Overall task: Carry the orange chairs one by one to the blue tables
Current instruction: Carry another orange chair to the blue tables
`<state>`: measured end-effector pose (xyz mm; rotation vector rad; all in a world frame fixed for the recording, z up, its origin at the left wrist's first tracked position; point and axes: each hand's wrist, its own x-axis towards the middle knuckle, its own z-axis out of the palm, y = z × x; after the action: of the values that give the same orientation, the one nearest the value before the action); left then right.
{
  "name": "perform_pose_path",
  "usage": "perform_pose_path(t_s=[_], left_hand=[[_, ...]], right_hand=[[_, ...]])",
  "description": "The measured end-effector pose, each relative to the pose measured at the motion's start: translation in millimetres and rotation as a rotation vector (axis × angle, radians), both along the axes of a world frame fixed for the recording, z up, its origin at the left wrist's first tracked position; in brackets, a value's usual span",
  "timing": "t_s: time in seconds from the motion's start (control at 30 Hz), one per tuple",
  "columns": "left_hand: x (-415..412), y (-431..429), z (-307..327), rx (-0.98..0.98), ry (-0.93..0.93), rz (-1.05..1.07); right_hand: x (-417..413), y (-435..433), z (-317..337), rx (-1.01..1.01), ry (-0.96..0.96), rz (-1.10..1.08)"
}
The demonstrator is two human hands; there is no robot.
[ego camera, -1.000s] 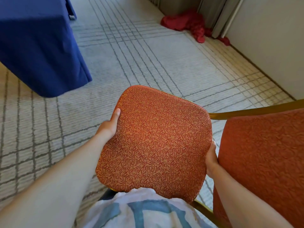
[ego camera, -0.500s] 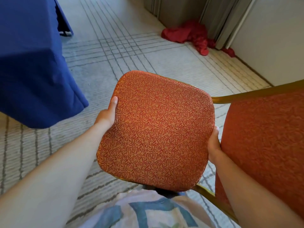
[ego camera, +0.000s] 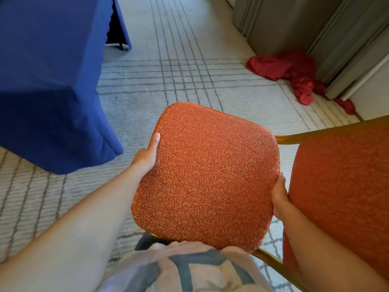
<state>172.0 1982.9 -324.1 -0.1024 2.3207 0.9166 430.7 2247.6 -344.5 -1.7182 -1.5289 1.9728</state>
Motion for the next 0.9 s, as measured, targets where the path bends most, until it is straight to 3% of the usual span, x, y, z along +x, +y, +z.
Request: perform_pose_path(t_s=[0.47,0.7,0.9], left_hand=[[-235,104,-4,-0.011,0.029,0.091],[-393,159,23,0.051,0.182,0.126],[-507,207,31,0.076,0.159,0.142]], right_hand=[[-261,122,-16,-0.044,0.014,0.072],[-428,179,16,0.037,0.107,0.013],[-540,232,26,0.032,0.093,0.018]])
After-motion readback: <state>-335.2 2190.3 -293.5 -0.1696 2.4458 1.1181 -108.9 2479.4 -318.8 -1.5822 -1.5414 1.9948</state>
